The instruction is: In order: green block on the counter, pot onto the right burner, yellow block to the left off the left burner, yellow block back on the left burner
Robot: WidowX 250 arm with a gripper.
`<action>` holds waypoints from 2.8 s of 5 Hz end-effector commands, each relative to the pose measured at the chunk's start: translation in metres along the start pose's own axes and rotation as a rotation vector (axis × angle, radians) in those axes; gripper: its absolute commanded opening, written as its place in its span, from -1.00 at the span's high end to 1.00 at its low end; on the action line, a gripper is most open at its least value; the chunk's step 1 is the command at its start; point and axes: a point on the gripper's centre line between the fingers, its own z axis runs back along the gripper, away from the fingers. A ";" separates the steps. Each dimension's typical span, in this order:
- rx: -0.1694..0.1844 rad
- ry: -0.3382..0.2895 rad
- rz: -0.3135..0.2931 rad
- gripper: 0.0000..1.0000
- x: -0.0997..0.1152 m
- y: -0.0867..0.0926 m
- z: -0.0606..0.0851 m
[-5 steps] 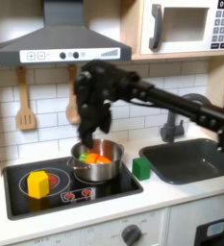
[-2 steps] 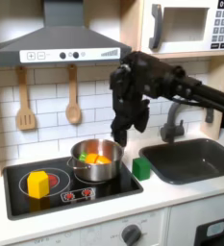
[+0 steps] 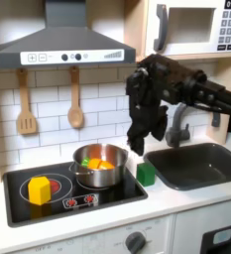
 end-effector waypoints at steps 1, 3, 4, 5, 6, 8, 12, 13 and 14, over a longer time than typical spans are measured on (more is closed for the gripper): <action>-0.022 0.009 -0.018 -1.00 -0.021 -0.002 0.010; -0.043 0.072 -0.037 -1.00 -0.048 -0.005 0.008; -0.052 0.084 -0.056 -1.00 -0.058 -0.010 0.008; -0.062 0.092 -0.066 -1.00 -0.071 -0.011 0.011; -0.075 0.104 -0.098 -1.00 -0.085 -0.016 0.012; -0.101 0.047 -0.118 1.00 -0.087 -0.015 0.017; -0.143 -0.100 -0.087 1.00 -0.040 -0.005 0.024; -0.169 -0.156 -0.106 1.00 -0.030 -0.006 0.035; -0.203 -0.227 -0.112 1.00 -0.022 -0.006 0.050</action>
